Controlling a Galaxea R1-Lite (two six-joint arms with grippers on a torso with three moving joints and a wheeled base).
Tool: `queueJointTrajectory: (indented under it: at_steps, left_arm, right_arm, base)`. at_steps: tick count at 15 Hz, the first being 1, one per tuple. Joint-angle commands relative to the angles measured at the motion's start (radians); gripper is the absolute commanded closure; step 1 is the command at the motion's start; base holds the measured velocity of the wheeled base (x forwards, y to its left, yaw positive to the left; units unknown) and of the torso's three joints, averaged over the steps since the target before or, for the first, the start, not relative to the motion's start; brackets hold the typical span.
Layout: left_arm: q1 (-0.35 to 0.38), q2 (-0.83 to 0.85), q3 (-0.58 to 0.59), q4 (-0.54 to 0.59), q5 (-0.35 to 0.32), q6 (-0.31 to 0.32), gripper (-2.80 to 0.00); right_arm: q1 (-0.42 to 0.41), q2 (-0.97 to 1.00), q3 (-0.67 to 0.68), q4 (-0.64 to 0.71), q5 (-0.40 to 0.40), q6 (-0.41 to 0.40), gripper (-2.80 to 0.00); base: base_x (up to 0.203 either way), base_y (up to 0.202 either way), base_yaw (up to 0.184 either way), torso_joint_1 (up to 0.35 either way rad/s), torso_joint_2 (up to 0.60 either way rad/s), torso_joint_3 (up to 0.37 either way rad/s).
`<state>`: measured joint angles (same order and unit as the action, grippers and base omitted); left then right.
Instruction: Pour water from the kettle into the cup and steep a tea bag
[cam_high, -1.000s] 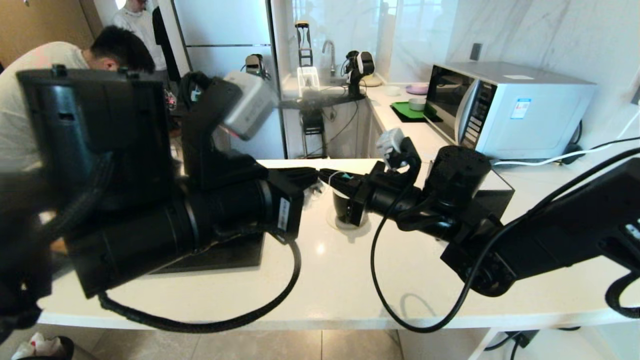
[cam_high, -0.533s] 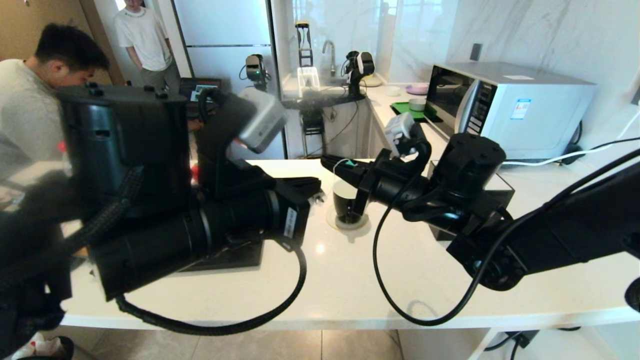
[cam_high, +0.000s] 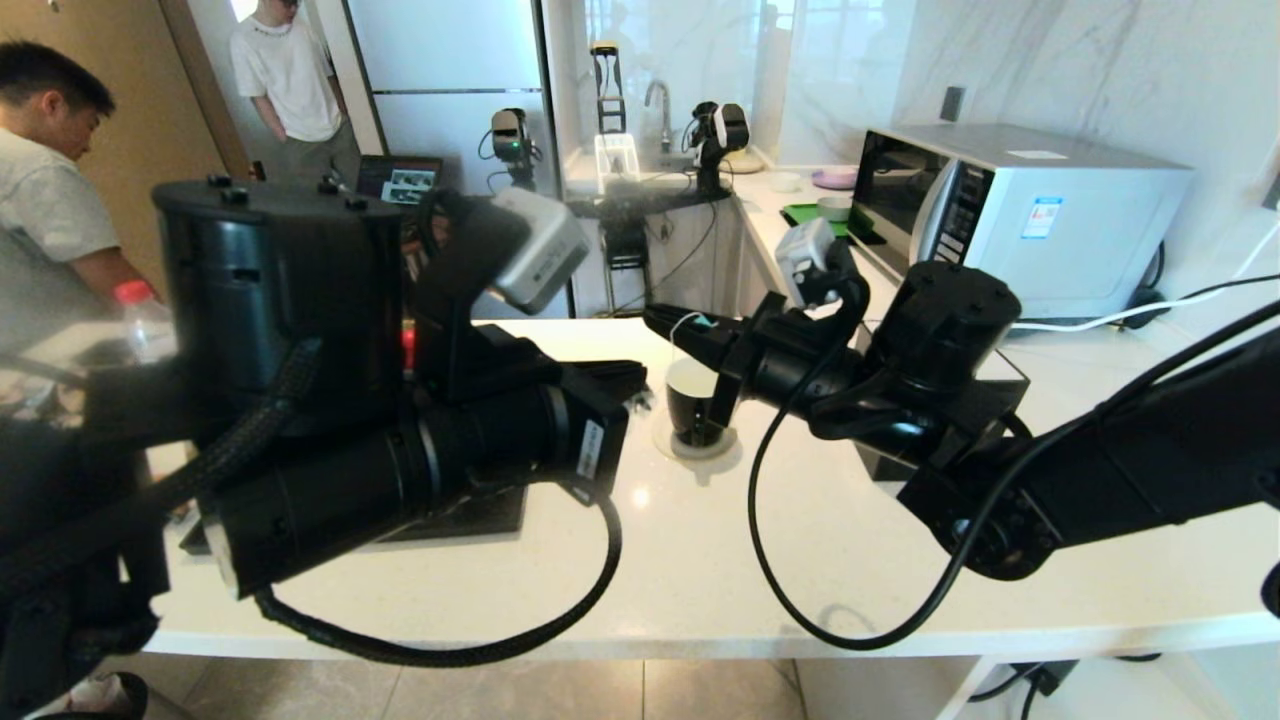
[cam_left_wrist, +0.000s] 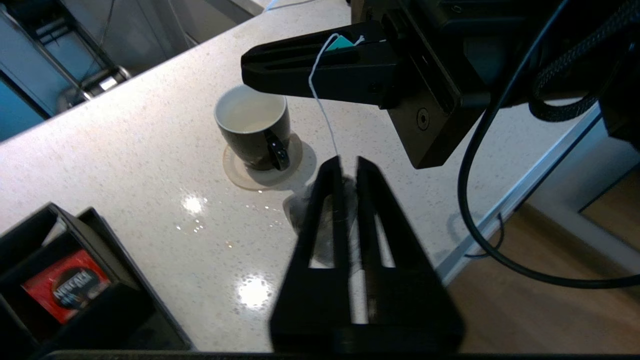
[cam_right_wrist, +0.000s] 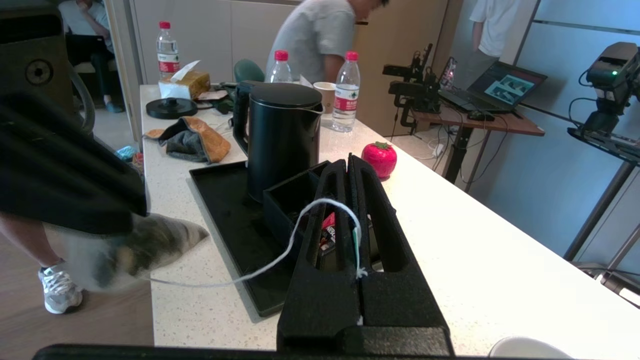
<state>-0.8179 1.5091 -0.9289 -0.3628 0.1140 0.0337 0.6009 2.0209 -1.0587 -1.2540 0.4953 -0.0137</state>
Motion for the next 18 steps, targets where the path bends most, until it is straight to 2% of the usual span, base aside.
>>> queueJointTrajectory:
  at_steps: [1, 5, 12, 18]
  left_arm:
    - [-0.001, 0.003, 0.001, -0.002, 0.000, 0.002, -2.80]
    - [-0.001, 0.002, 0.012, -0.001, 0.015, 0.003, -2.80]
    - [0.006, -0.002, 0.114, 0.002, 0.180, 0.000, -2.80]
    - [0.053, -0.025, 0.201, -0.001, 0.250, 0.000, -2.80]
  right_arm:
    - [0.000, -0.002, 0.003, -0.010, 0.002, -0.002, 0.00]
    - [0.000, -0.004, 0.005, -0.011, 0.002, 0.000, 0.00]
    - [-0.036, -0.013, 0.006, -0.008, 0.002, -0.002, 0.00]
    - [-0.042, -0.022, 0.008, -0.007, 0.002, -0.002, 0.00]
  base:
    - [0.000, 0.000, 0.000, 0.000, 0.00, 0.000]
    - [0.000, 0.000, 0.000, 0.000, 0.00, 0.000]
    - [0.000, 0.000, 0.000, 0.000, 0.00, 0.000]
    - [0.000, 0.000, 0.000, 0.000, 0.00, 0.000]
